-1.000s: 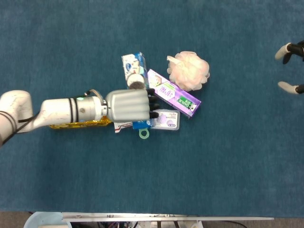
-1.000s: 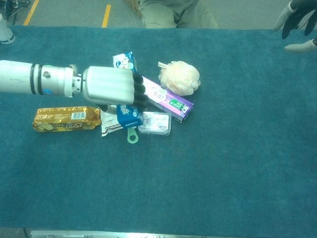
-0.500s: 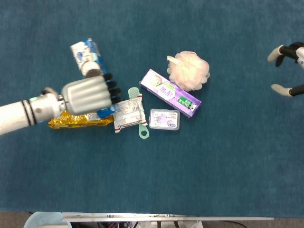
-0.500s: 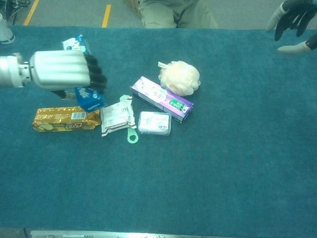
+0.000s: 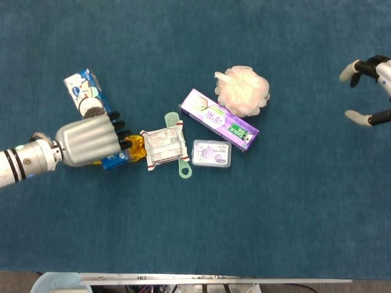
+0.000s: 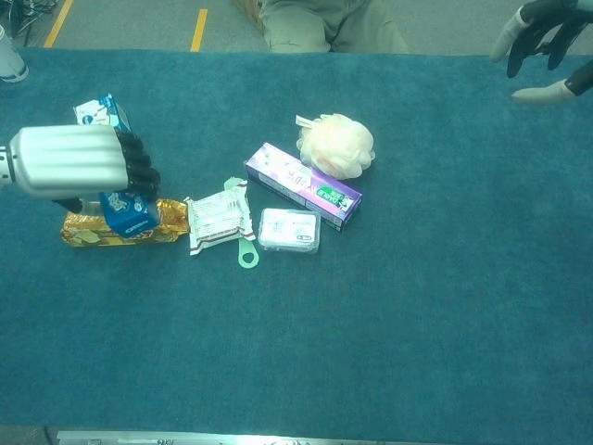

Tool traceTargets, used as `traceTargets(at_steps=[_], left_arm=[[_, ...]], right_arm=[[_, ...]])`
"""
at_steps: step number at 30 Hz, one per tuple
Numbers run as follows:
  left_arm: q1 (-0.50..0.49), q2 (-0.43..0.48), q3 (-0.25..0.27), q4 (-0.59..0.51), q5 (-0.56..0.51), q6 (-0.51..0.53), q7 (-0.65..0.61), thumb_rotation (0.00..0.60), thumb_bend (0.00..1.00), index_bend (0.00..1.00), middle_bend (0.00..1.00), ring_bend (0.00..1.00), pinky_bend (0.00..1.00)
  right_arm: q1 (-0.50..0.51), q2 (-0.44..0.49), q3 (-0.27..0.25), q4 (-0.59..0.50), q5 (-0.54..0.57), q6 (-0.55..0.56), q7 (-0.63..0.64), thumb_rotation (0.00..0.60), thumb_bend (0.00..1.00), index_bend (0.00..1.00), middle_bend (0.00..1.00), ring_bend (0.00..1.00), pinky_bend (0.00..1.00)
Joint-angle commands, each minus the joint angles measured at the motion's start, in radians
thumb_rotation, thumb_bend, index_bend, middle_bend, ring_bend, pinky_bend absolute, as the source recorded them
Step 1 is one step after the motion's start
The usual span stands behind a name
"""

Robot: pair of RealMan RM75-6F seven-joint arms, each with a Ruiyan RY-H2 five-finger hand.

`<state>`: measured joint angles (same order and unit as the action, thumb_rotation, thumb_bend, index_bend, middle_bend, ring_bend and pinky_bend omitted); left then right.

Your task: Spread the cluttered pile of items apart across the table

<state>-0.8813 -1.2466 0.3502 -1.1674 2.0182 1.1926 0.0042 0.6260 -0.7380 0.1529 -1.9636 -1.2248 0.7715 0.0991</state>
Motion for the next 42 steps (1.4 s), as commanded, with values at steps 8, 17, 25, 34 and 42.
traceTargets(at_steps=[8, 17, 25, 34, 42], left_arm=[[-0.002, 0.037, -0.011, -0.068, -0.018, -0.098, 0.061, 0.6, 0.37, 0.19, 0.25, 0.28, 0.53], [-0.02, 0.086, -0.052, -0.146, -0.059, -0.164, 0.095, 0.6, 0.38, 0.01, 0.07, 0.15, 0.4], [-0.001, 0.098, -0.104, -0.17, -0.091, -0.134, 0.111, 0.6, 0.38, 0.01, 0.07, 0.14, 0.39], [0.098, 0.109, -0.216, -0.243, -0.271, -0.044, 0.084, 0.6, 0.38, 0.01, 0.07, 0.14, 0.39], [0.206, 0.112, -0.3, -0.319, -0.431, 0.047, 0.066, 0.6, 0.37, 0.01, 0.07, 0.14, 0.39]], right_arm=[[-0.006, 0.002, 0.001, 0.0, 0.0, 0.001, 0.0, 0.473, 0.22, 0.34, 0.45, 0.29, 0.39], [-0.012, 0.004, 0.004, 0.008, -0.004, 0.001, 0.016, 0.474, 0.22, 0.34, 0.46, 0.29, 0.39], [-0.022, -0.003, -0.002, 0.015, -0.027, 0.014, 0.007, 0.476, 0.22, 0.34, 0.46, 0.29, 0.39], [-0.011, -0.043, -0.016, -0.002, -0.079, 0.042, -0.125, 0.545, 0.22, 0.33, 0.42, 0.28, 0.4], [0.007, -0.11, -0.019, -0.008, -0.071, 0.068, -0.233, 0.589, 0.22, 0.24, 0.32, 0.21, 0.34]])
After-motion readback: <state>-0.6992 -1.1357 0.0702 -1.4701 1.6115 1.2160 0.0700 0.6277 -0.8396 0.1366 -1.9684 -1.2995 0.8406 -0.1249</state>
